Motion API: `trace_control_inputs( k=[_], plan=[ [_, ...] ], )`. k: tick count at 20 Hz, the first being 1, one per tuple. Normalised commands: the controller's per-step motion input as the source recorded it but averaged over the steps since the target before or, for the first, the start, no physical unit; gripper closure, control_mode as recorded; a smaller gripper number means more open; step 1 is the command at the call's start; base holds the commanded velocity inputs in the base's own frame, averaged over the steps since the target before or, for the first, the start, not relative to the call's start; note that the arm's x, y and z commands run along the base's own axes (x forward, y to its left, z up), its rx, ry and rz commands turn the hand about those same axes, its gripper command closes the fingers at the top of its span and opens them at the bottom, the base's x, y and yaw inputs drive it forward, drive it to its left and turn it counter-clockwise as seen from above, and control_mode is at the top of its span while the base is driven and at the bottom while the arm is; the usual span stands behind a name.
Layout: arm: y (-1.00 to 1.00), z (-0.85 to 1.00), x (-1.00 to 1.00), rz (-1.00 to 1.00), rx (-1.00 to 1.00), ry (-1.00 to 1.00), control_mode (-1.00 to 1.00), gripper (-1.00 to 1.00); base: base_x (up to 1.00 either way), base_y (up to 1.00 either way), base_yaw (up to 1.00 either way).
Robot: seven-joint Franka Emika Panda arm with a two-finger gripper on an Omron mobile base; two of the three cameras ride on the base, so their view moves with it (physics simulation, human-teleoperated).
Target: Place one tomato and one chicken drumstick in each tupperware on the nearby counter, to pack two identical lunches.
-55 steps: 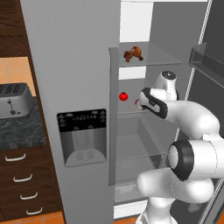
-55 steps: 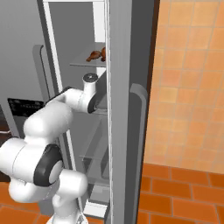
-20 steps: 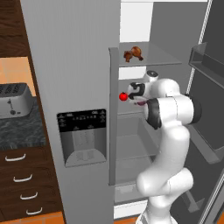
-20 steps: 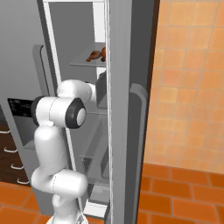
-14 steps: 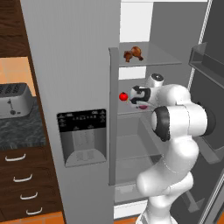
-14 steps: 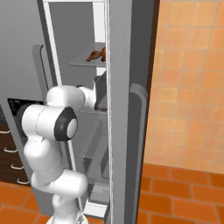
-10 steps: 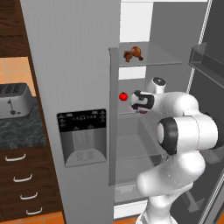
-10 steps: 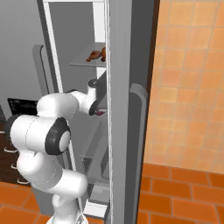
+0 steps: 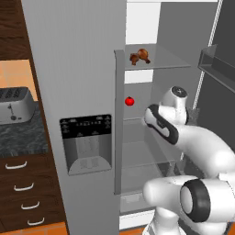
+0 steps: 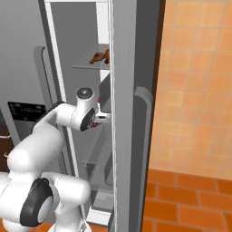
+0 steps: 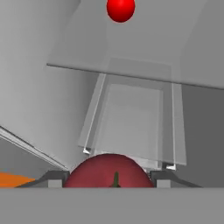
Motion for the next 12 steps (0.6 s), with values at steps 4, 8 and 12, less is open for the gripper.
trace_control_inputs(
  k=[4,8,12],
  plan=[
    [0.08,0.26,-1.0,0.0,0.0,-0.02,-1.0,1.0,0.0,0.0,0.0],
    [0.23,0.22,-1.0,0.0,0.0,0.0,-1.0,1.0,0.0,0.0,0.0],
    [0.64,0.04,-1.0,0.01,-0.01,0.01,-1.0,1.0,0.0,0.0,0.0]
  ],
)
